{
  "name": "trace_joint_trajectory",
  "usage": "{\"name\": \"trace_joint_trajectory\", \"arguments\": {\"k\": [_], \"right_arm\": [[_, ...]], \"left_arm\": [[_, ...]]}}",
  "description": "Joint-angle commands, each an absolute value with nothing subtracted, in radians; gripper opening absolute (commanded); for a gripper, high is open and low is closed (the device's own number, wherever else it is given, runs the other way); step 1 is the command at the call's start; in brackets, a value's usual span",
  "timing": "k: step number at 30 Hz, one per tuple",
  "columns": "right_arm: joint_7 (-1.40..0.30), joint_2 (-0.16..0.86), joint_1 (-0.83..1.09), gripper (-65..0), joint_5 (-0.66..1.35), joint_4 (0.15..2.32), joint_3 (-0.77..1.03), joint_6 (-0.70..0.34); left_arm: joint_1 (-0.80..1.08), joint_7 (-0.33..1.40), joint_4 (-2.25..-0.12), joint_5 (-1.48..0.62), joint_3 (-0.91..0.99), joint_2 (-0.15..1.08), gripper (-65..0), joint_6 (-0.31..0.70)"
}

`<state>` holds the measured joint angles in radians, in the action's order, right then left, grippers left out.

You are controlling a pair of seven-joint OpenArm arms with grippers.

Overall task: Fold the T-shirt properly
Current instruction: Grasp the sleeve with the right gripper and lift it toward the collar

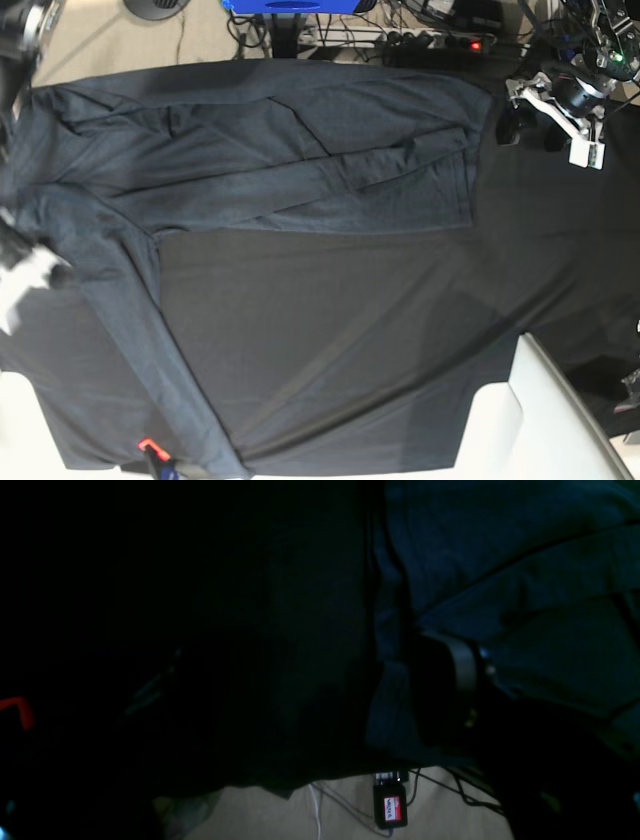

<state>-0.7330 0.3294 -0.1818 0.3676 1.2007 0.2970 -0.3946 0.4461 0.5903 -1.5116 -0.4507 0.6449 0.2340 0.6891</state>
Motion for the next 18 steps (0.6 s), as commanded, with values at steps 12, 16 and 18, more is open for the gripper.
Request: {"name": "trace_joint_trajectory", "arguments": {"k": [12, 16, 18], "right_arm": [[-0.340, 0.414, -0.513, -36.3, 0.363, 0.499, 0.013, -0.395], [-0.274, 0.415, -0.542, -36.3, 0.363, 0.401, -0.002, -0.395], [-0.249, 0.414, -0.542, -36.3, 0.363, 0.386, -0.002, -0.395]], "left_arm": [[0.461, 0.567, -1.524, -0.467, 0.653, 0.251, -11.0, 0.698], [0.461, 0.567, -1.524, -0.467, 0.653, 0.251, -11.0, 0.698], [0.460, 0.567, -1.524, -0.467, 0.653, 0.251, -11.0, 0.698]]}}
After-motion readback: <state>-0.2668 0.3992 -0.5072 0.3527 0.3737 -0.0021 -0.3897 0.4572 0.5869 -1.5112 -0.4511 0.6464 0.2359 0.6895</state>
